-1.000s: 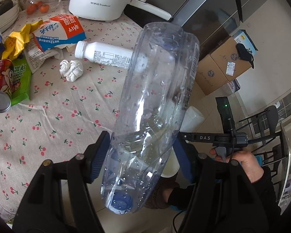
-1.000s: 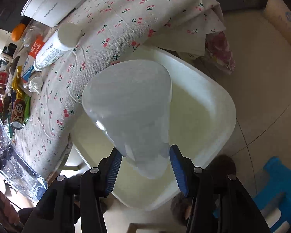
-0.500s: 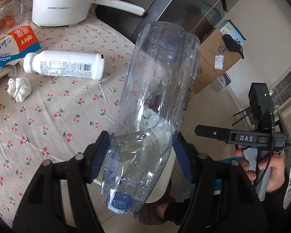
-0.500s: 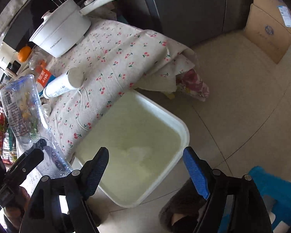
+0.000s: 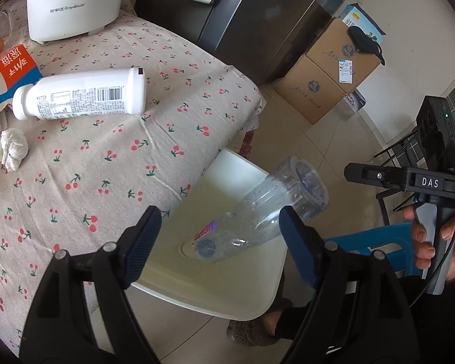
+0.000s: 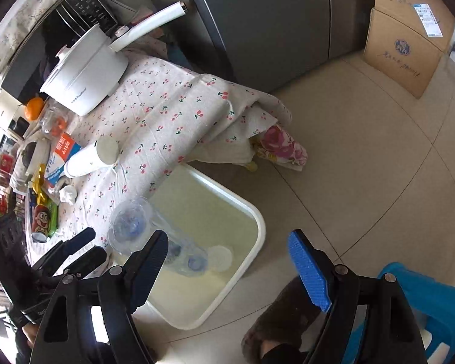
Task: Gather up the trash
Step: 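Carry both bottles to the white bin and open both grippers to drop them, then grasp the blue snack box with the left gripper while the right grasps another white bottle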
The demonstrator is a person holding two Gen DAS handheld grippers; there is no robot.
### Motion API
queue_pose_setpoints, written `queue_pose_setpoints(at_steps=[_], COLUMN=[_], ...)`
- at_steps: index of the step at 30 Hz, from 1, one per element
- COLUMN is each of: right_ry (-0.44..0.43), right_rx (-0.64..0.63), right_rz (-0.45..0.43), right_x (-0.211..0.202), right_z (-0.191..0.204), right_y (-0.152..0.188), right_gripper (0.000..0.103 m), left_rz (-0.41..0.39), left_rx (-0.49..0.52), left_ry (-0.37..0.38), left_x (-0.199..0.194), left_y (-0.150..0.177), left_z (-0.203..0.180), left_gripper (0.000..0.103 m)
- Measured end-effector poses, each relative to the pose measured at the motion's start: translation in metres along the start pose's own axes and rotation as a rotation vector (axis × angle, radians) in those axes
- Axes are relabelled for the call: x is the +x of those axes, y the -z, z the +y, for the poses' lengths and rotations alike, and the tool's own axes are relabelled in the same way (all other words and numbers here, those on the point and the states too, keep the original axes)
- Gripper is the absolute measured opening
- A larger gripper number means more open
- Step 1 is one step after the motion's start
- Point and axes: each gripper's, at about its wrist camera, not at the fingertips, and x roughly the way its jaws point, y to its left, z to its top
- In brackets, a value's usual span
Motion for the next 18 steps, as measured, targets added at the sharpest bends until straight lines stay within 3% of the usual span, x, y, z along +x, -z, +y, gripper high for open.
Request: queue_pose_setpoints(at_steps=[7,18], right_ry=[-0.003,-0.019], right_rx=[-0.045,-0.092], right_rz=[-0.013,-0.015], right_x=[-0.006,-0.006], right_z=[0.014,0.047], right_y=[0.002,-0.002], right_gripper=[0.084,0.084], left_rz=[-0.023,-0.106], left_rx=[0.003,-0.12], left_ry=[-0.054,-0.176], left_x=[-0.033,-0.096], left_y=[0.008,0.013], left_z=[0.013,0.073], left_gripper=[0.085,0.087])
